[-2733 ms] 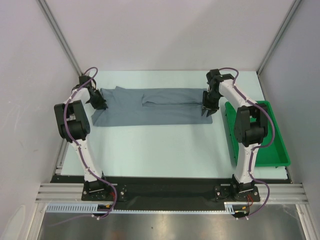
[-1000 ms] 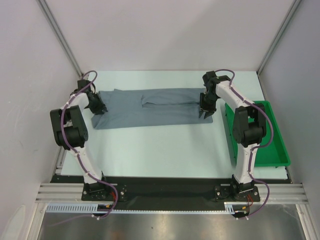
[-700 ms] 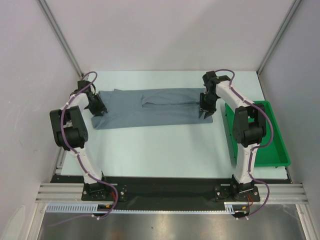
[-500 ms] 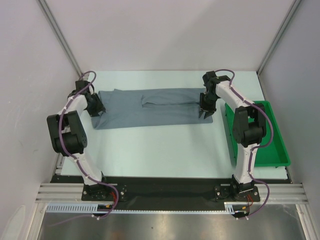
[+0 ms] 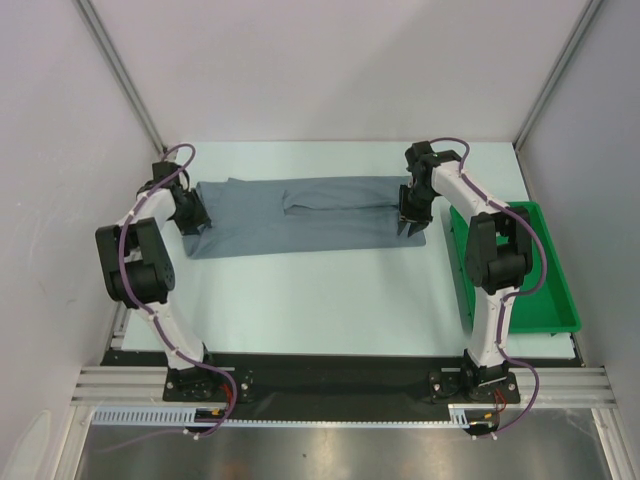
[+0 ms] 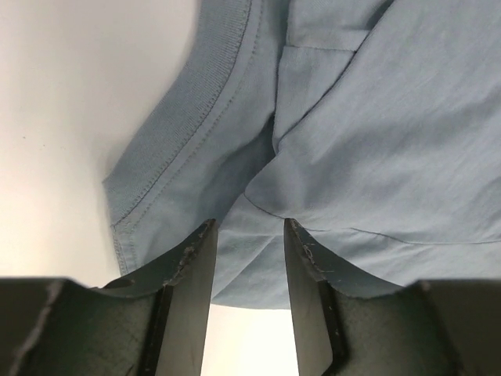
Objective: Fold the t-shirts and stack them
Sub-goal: Fold the tshirt
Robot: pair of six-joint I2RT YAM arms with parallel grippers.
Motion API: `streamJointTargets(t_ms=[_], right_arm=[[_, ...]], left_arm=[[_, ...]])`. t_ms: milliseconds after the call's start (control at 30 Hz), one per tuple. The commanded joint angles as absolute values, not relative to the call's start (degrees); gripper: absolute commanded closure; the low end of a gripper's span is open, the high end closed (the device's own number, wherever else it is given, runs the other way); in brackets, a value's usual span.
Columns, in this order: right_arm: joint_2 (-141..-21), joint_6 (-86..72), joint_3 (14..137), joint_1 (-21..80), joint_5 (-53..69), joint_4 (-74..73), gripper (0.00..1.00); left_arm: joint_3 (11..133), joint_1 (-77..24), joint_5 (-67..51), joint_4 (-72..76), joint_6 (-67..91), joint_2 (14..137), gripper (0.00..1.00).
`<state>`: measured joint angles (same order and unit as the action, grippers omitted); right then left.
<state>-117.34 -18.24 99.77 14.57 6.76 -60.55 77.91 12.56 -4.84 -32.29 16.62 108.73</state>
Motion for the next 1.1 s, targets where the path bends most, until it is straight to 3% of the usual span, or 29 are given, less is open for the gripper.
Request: streamJointTargets(t_ms=[0,333,633,800,1067], right_arm=[[-116.5,-17.3,101.3,14.9,6.8,-60.8,0.64],[-116.5,-17.1,101.3,14.7,6.9,-60.8,0.64],[-116.1,-17.3,101.3,14.7,6.9,-60.9,0.64],[-115.7,-17.5,100.6,14.7,6.7,-60.7,0.64],[-115.8,-17.9,100.4,14.9,7.4,-60.1,0.64]], left_arm=[[80.2,13.8,-7.5,-31.3,14.2,109.6,0.55],[78.7,15.2,-11.5,-30.2,13.0,111.2,0.50],[79.6,15.2,-12.8,-30.3,14.3,112.5,0.75],[77.4,15.2,-11.4,-30.3,14.6,109.8,0.96],[73.0,15.2,-9.4,-28.8,16.7,103.5,1.00]])
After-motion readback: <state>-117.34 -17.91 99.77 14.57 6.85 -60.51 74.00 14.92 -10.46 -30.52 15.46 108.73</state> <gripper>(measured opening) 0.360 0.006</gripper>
